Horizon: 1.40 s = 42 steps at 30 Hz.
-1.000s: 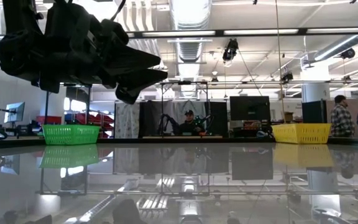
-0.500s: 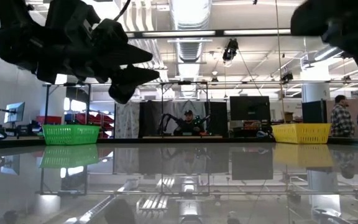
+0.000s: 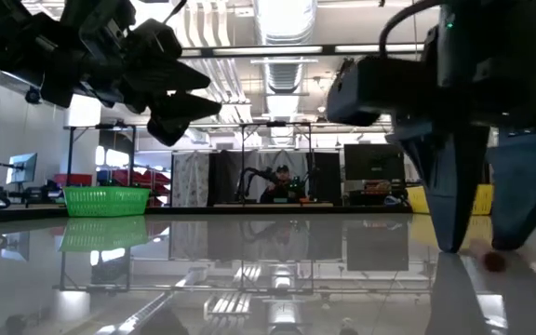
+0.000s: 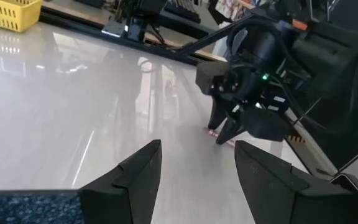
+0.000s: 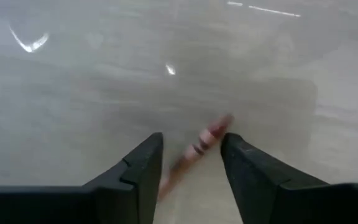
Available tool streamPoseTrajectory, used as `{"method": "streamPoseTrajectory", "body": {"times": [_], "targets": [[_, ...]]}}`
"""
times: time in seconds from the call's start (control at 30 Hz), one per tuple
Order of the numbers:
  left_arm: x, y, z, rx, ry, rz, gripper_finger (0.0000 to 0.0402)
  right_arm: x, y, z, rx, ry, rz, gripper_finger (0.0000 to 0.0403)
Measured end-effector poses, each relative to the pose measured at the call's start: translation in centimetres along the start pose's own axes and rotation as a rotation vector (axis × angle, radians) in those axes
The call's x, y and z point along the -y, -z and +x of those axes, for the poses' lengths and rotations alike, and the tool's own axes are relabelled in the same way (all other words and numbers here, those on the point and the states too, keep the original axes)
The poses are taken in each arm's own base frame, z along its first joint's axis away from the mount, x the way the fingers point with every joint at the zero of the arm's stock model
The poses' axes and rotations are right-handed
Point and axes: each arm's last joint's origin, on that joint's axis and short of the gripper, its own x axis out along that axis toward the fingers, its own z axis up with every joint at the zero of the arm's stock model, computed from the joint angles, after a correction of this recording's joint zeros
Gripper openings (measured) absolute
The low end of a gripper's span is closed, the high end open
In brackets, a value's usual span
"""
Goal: Sort crayons
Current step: Put the brown crayon into the yellow basket
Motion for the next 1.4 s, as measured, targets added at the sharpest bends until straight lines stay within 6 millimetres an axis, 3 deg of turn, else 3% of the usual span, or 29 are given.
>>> {"method": "streamPoseTrajectory", "body": {"times": [0.13,0.37,0.53,0.63,0.8,1.03,1.27,1.4], "targets": [[0.0,0.1,0.0,-0.008,-0.004,-0.002,0.0187,-0.6,-0.5,0.7,-0.016,0.02,-0.086,0.0129],[-0.1,0.4,0.1,-0.031,-0.012,-0.004,0.0187,-0.2,-0.9,0.0,0.026,0.032,-0.159,0.0022],[-0.2,0.5,0.1,-0.035,-0.013,-0.015,0.0187,0.4,-1.0,-0.5,0.073,0.072,-0.194,0.0014],[-0.2,0.5,0.1,-0.036,-0.015,-0.004,0.0187,1.2,-1.7,-1.7,0.154,0.106,-0.249,0.0013],[-0.5,1.2,0.1,-0.108,-0.053,0.035,0.0187,4.1,-5.5,-6.7,0.405,0.291,-0.3,0.0013],[-1.7,1.2,-0.2,-0.087,-0.252,0.05,0.0187,8.6,-12.5,-10.7,0.545,0.352,-0.3,0.0013],[-2.2,1.9,0.1,-0.128,-0.291,0.041,0.0187,16.0,-21.0,-12.5,0.577,0.43,-0.047,0.0012],[-2.5,2.6,0.4,-0.153,-0.302,0.045,0.0187,18.6,-24.5,-12.3,0.629,0.43,0.067,0.0012]]}}
